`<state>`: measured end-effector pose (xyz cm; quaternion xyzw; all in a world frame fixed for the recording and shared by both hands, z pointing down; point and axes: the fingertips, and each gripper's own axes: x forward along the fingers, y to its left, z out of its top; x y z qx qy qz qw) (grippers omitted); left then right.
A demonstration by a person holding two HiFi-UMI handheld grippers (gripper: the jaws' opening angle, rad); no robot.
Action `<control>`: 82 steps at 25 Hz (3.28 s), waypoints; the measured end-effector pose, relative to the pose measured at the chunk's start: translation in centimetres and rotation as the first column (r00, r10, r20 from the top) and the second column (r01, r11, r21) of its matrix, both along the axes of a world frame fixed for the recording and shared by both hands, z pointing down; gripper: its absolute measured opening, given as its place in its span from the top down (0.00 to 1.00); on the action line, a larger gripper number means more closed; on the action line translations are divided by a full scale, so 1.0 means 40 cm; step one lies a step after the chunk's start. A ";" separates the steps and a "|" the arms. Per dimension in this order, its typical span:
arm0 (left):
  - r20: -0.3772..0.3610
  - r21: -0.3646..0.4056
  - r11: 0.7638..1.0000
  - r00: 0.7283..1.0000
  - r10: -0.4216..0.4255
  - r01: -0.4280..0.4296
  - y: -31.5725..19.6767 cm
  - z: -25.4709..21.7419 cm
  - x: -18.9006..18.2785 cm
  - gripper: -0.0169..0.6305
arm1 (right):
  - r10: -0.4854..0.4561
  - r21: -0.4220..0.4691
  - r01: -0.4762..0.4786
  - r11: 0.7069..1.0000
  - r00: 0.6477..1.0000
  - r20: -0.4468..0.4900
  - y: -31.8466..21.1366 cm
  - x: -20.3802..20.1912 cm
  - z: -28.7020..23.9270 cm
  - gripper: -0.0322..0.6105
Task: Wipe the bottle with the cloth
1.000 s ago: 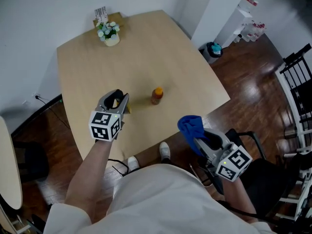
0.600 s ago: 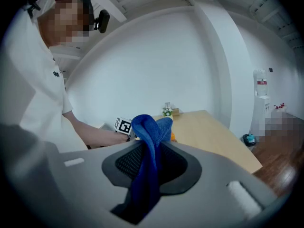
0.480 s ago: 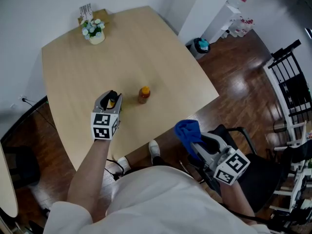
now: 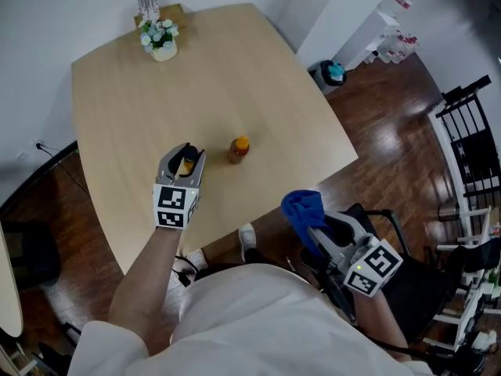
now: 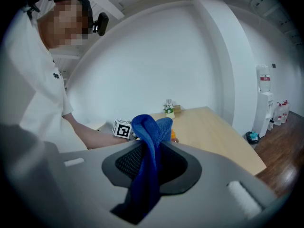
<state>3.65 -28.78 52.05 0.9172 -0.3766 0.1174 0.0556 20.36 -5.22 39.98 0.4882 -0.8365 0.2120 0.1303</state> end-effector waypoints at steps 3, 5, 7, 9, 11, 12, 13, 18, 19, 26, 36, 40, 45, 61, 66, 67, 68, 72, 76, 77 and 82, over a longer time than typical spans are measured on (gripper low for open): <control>-0.002 -0.006 1.000 1.000 0.009 -0.009 -0.001 0.002 0.003 0.72 | -0.015 0.006 0.015 1.000 1.000 -0.001 -0.020 -0.012 -0.004 0.80; 0.002 -0.011 0.999 1.000 0.031 -0.031 0.005 0.005 0.007 0.68 | -0.021 0.011 0.021 1.000 1.000 -0.002 -0.029 -0.023 -0.007 0.80; 0.001 -0.018 0.999 0.999 0.046 -0.046 0.009 0.004 0.003 0.61 | -0.026 0.015 0.026 1.000 1.000 -0.004 -0.035 -0.034 -0.009 0.80; -0.002 -0.012 0.998 0.999 0.054 -0.054 0.017 -0.009 -0.013 0.60 | -0.030 0.019 0.030 0.999 1.000 -0.005 -0.037 -0.045 -0.013 0.80; -0.004 0.004 0.998 0.998 0.069 -0.069 0.037 -0.031 -0.032 0.59 | -0.032 0.024 0.032 0.999 0.999 -0.006 -0.038 -0.056 -0.017 0.80; -0.002 0.011 0.997 0.997 0.078 -0.078 0.050 -0.040 -0.044 0.59 | -0.032 0.027 0.033 0.999 0.999 -0.005 -0.038 -0.063 -0.019 0.80; 0.000 0.016 0.996 0.997 0.083 -0.083 0.063 -0.048 -0.060 0.58 | -0.033 0.031 0.033 0.999 0.999 -0.004 -0.038 -0.071 -0.021 0.80; -0.015 0.018 0.995 0.995 0.095 -0.095 0.131 -0.095 -0.174 0.58 | -0.032 0.049 0.031 0.998 0.999 0.011 -0.028 -0.148 -0.028 0.80; -0.014 0.018 0.994 0.994 0.112 -0.112 0.158 -0.105 -0.194 0.58 | -0.028 0.049 0.027 0.998 1.000 0.013 -0.018 -0.163 -0.029 0.80; -0.009 -0.037 0.961 0.962 0.273 -0.273 0.384 -0.108 -0.271 0.60 | 0.009 0.001 -0.009 1.000 1.000 0.019 0.107 -0.246 0.005 0.80; -0.009 0.009 0.967 0.967 0.255 -0.255 0.654 -0.187 -0.304 0.66 | -0.060 0.092 0.058 0.994 0.998 0.010 0.321 -0.279 -0.021 0.80; 0.020 -0.007 0.980 0.980 0.199 -0.199 0.796 -0.220 -0.311 0.67 | -0.049 0.118 0.045 0.992 0.998 0.026 0.497 -0.225 -0.020 0.80; -0.019 -0.014 0.980 0.980 0.197 -0.197 1.025 -0.313 -0.291 0.69 | 0.002 0.117 -0.013 0.993 0.996 0.094 0.692 -0.140 0.035 0.80; -0.021 -0.024 0.923 0.923 0.385 -0.385 1.340 -0.403 -0.352 0.69 | 0.059 0.184 -0.083 0.979 0.990 0.131 0.938 -0.286 -0.030 0.80; -0.051 -0.010 0.917 0.916 0.399 -0.400 1.354 -0.415 -0.493 0.69 | 0.079 0.215 -0.099 0.972 0.992 0.101 0.947 -0.426 -0.083 0.80; -0.057 -0.012 0.917 0.916 0.397 -0.398 1.354 -0.416 -0.521 0.69 | 0.087 0.221 -0.107 0.970 0.991 0.099 0.949 -0.451 -0.097 0.80; -0.060 -0.009 0.917 0.916 0.398 -0.399 1.354 -0.419 -0.548 0.69 | 0.092 0.226 -0.112 0.968 0.991 0.099 0.953 -0.475 -0.112 0.80; -0.075 0.004 0.912 0.909 0.410 -0.411 1.355 -0.421 -0.643 0.69 | 0.111 0.240 -0.128 0.962 0.990 0.084 0.975 -0.565 -0.143 0.80; -0.090 0.006 0.899 0.895 0.436 -0.438 1.363 -0.407 -0.714 0.69 | 0.145 0.259 -0.161 0.952 0.986 0.079 0.993 -0.642 -0.150 0.80; -0.089 0.010 0.897 0.893 0.442 -0.443 1.364 -0.405 -0.728 0.69 | 0.148 0.260 -0.163 0.952 0.986 0.077 0.998 -0.661 -0.148 0.80; -0.115 0.022 0.900 0.893 0.435 -0.435 1.372 -0.409 -0.786 0.69 | 0.119 0.255 -0.127 0.959 0.992 0.047 1.015 -0.744 -0.146 0.80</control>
